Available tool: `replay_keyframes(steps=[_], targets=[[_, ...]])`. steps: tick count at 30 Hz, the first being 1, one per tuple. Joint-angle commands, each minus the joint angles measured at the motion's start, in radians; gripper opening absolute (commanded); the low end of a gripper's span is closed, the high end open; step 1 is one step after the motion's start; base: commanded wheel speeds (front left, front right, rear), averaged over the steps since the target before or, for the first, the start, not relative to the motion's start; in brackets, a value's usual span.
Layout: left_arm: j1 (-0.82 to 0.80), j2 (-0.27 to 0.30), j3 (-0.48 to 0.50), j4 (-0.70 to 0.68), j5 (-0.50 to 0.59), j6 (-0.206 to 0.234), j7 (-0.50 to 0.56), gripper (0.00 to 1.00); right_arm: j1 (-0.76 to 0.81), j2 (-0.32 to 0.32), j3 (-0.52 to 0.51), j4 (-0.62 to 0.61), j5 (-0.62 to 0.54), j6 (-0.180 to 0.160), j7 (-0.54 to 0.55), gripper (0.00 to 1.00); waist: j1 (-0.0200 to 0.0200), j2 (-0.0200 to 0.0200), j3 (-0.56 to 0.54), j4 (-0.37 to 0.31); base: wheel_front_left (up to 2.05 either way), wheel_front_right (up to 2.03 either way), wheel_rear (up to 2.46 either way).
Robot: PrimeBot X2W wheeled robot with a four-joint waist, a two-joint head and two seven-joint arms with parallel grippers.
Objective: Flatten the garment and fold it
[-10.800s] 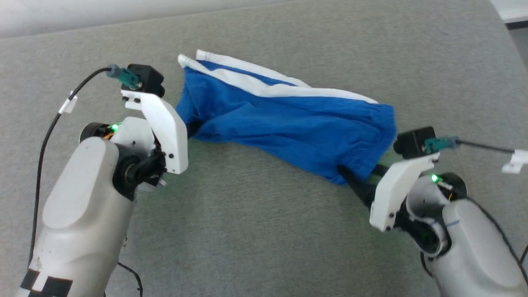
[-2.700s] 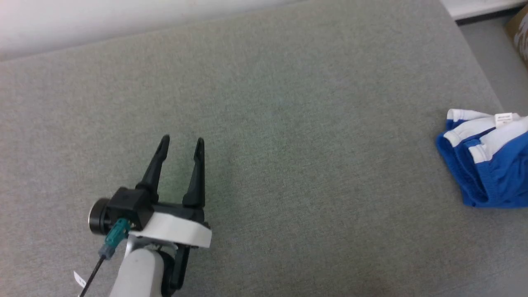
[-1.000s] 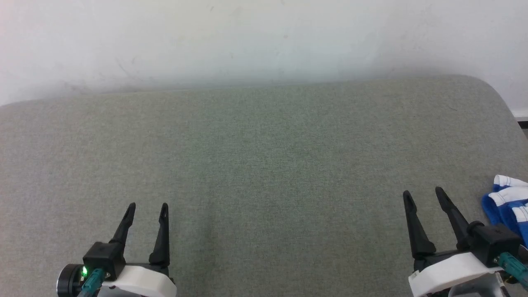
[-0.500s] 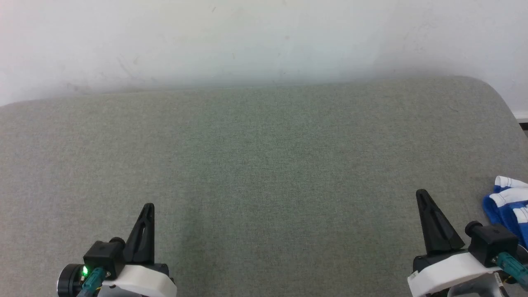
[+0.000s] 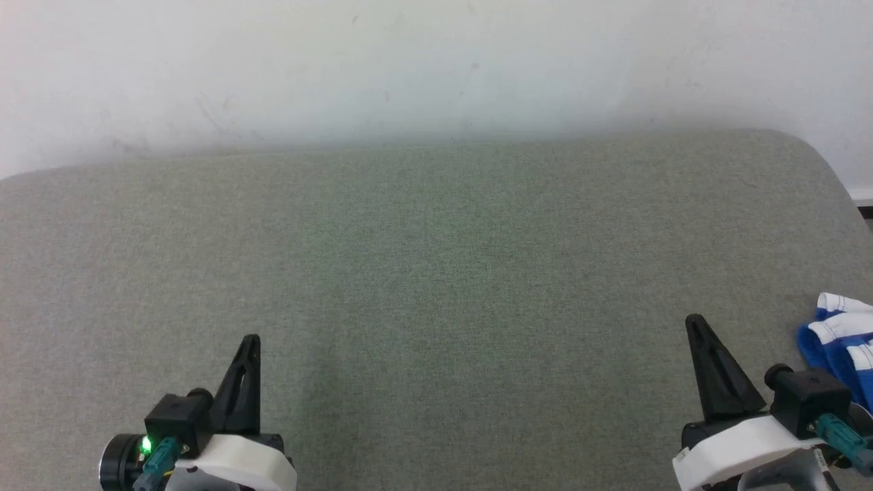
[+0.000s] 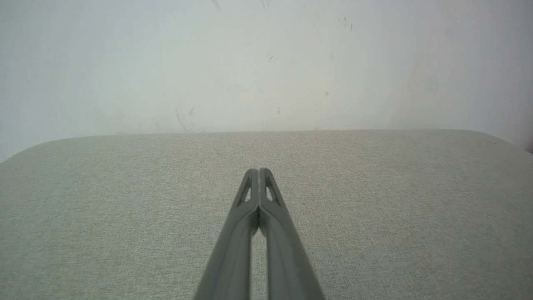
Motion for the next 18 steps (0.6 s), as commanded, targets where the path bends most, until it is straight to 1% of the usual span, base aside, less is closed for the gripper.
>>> replay_keyframes(steps=[1, 18], targets=[[-0.006, -0.003, 0.002, -0.007, 0.013, 0.007, 0.007, 0.00, -0.015, 0.001, 0.000, 0.004, -0.008, 0.000, 0.002, 0.00, 0.0000, 0.0000, -0.001, 0.000, 0.00, 0.00, 0.00], [-0.010, -0.016, 0.005, -0.026, 0.036, 0.014, 0.042, 0.00, -0.028, 0.002, 0.001, 0.013, -0.027, 0.000, 0.015, 0.00, 0.0000, 0.0000, -0.009, 0.001, 0.00, 0.00, 0.00]])
